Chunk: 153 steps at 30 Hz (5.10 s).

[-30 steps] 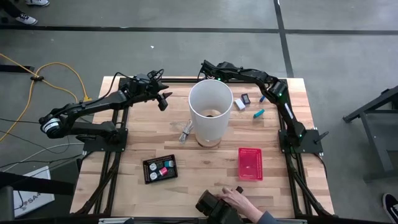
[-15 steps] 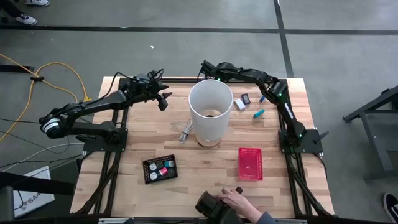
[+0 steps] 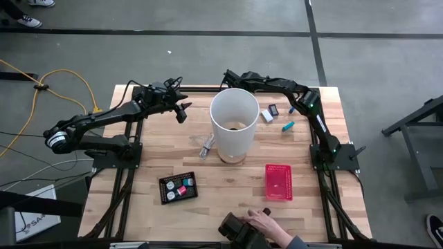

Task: Pick & Place Office items
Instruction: Put the black charger adapter into the black bin

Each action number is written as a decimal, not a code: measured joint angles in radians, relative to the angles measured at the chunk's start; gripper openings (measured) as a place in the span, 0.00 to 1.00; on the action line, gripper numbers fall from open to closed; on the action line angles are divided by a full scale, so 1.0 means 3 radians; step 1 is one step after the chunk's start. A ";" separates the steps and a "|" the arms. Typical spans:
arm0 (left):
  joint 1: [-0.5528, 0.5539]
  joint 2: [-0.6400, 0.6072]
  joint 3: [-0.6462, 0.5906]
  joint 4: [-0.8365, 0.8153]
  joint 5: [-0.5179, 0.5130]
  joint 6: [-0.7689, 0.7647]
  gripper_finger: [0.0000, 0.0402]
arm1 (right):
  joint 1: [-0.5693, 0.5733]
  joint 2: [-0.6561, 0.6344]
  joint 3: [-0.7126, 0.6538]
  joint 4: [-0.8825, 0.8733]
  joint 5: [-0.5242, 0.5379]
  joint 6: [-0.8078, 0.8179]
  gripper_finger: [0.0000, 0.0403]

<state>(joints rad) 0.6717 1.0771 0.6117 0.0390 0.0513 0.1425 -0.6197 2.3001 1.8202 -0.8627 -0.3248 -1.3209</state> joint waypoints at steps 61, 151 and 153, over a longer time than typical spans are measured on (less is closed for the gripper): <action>0.0000 0.0000 0.0000 0.0011 0.0000 0.0000 0.43 | -0.0203 -0.1117 0.0001 0.0487 0.0047 0.0931 0.35; 0.0000 0.0000 0.0000 0.0051 0.0000 0.0000 0.43 | 0.1801 -0.2945 0.0003 -0.1880 0.3345 0.4266 0.35; 0.0001 0.0000 0.0001 0.0051 0.0000 0.0000 0.43 | 0.1884 -0.2949 0.0003 -0.2077 0.3324 0.4559 0.35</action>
<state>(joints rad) 0.6719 1.0771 0.6120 0.0544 0.0513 0.1425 -0.0546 1.4155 1.8210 -1.4859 0.6724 0.0468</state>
